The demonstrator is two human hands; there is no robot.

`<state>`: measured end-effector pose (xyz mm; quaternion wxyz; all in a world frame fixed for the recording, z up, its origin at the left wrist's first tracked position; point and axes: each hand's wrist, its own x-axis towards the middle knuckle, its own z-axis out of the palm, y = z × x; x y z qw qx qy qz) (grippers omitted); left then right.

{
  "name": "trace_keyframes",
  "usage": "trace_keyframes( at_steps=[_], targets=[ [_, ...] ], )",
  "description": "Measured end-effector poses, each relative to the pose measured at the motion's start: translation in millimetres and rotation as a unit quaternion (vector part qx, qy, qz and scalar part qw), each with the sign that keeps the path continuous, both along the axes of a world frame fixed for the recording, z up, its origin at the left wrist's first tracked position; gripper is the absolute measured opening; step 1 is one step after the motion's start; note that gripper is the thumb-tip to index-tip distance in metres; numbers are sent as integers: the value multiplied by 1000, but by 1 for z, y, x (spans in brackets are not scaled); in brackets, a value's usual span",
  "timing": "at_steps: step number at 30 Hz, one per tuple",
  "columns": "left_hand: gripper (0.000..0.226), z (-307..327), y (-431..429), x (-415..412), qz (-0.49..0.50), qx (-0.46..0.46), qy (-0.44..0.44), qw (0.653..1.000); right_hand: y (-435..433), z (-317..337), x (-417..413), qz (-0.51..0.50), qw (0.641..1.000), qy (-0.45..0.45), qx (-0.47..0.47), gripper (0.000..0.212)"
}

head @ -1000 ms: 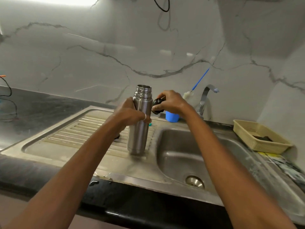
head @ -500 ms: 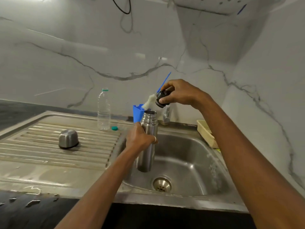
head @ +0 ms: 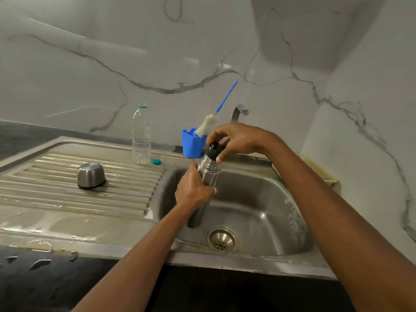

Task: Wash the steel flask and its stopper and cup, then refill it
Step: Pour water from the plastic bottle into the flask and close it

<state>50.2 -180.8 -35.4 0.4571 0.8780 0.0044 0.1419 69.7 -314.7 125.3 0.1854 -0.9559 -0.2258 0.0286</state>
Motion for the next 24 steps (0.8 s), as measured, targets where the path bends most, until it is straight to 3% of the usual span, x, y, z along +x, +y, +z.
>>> trace_keyframes(
  at_steps=[10,18,21,24],
  targets=[
    [57,-4,-2,-2,-6,-22,-9,1000,8,-6,6,1,998,31,-47,54],
    [61,-8,-3,-2,-16,-22,-9,1000,19,-13,1,-67,990,-37,-115,38],
    [61,-7,-2,-2,-14,-29,-10,999,22,-17,2,-77,987,-70,-126,47],
    [62,-8,0,-3,-10,-38,-12,999,21,-13,2,-39,997,9,-63,56]
  ],
)
